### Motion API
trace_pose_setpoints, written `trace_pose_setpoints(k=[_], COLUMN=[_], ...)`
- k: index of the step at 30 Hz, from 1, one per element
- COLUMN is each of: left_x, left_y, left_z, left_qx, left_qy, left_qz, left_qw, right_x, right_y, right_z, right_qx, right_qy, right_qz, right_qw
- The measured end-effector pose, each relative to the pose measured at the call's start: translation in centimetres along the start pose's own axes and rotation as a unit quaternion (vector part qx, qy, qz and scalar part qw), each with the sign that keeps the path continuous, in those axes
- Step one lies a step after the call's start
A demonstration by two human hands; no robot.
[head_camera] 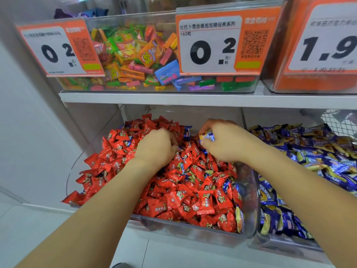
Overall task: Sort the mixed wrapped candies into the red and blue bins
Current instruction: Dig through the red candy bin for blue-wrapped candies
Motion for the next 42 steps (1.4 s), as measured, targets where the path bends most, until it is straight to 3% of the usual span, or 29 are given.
trace_pose_setpoints(k=[4, 7, 9, 11, 16, 19, 21, 23, 26, 27, 29, 31, 34, 37, 38, 40, 42], left_x=[-0.2, -1.5, -2.9, -4.1, -5.2, -5.8, -5.7, -5.4, -5.4, -5.6, -6.1, -6.5, -6.3, -5.5, -5.3, -5.0, -4.9], left_y=[1.0, 2.8, 3.5, 3.4, 2.9, 3.3, 3.5, 3.4, 3.3, 3.3, 3.2, 2.8, 1.7, 0.9, 0.7, 0.5, -0.1], left_z=[-0.2, 0.4, 1.6, 3.3, 6.1, 7.1, 7.3, 7.1, 6.5, 6.7, 8.0, 10.3, 13.3, 15.8, 16.7, 18.2, 19.5], left_qx=[-0.076, -0.232, -0.407, -0.505, -0.552, -0.552, -0.55, -0.534, -0.434, -0.444, -0.541, -0.585, -0.529, -0.426, -0.388, -0.325, -0.3], left_qy=[0.016, 0.048, 0.067, 0.067, 0.053, 0.029, 0.043, 0.069, 0.076, 0.076, 0.078, 0.062, 0.013, -0.053, -0.074, -0.126, -0.198], left_qz=[0.048, 0.103, 0.064, 0.018, -0.005, -0.047, -0.043, 0.009, 0.11, 0.108, 0.051, 0.006, 0.013, 0.05, 0.062, 0.065, 0.015], left_qw=[0.996, 0.966, 0.909, 0.86, 0.832, 0.832, 0.833, 0.842, 0.891, 0.886, 0.836, 0.808, 0.848, 0.902, 0.917, 0.935, 0.933], right_x=[-0.1, -0.2, -0.6, -1.4, -4.3, -5.8, -6.4, -6.8, -7.0, -6.9, -6.8, -7.4, -8.9, -10.4, -10.8, -11.4, -11.7], right_y=[0.0, 0.4, 0.4, 0.1, -0.3, 0.5, 0.9, 1.3, 1.9, 2.0, 2.1, 2.0, 2.6, 3.9, 4.3, 5.2, 5.6], right_z=[0.2, 0.4, 0.1, -0.8, -0.6, 1.3, 2.1, 2.3, 2.0, 2.0, 2.3, 3.0, 5.2, 9.1, 10.7, 13.5, 15.1], right_qx=[0.027, 0.086, 0.222, 0.356, 0.457, 0.502, 0.432, 0.299, 0.219, 0.229, 0.282, 0.36, 0.459, 0.468, 0.445, 0.296, 0.137], right_qy=[0.004, -0.012, -0.027, -0.029, -0.027, -0.031, -0.019, -0.01, -0.015, -0.018, -0.017, 0.0, -0.016, -0.076, -0.097, -0.105, -0.078], right_qz=[0.013, 0.024, 0.028, 0.01, 0.055, 0.037, 0.071, 0.116, 0.141, 0.153, 0.161, 0.125, 0.087, 0.117, 0.142, 0.205, 0.235], right_qw=[1.0, 0.996, 0.974, 0.934, 0.887, 0.863, 0.899, 0.947, 0.965, 0.961, 0.946, 0.925, 0.884, 0.873, 0.879, 0.927, 0.959])
Point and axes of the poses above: each hand's wrist, its own x-axis towards the middle knuckle, its own y-axis out of the back of the hand, z = x × y, the point moved 1 cm from there along x, towards the middle knuckle
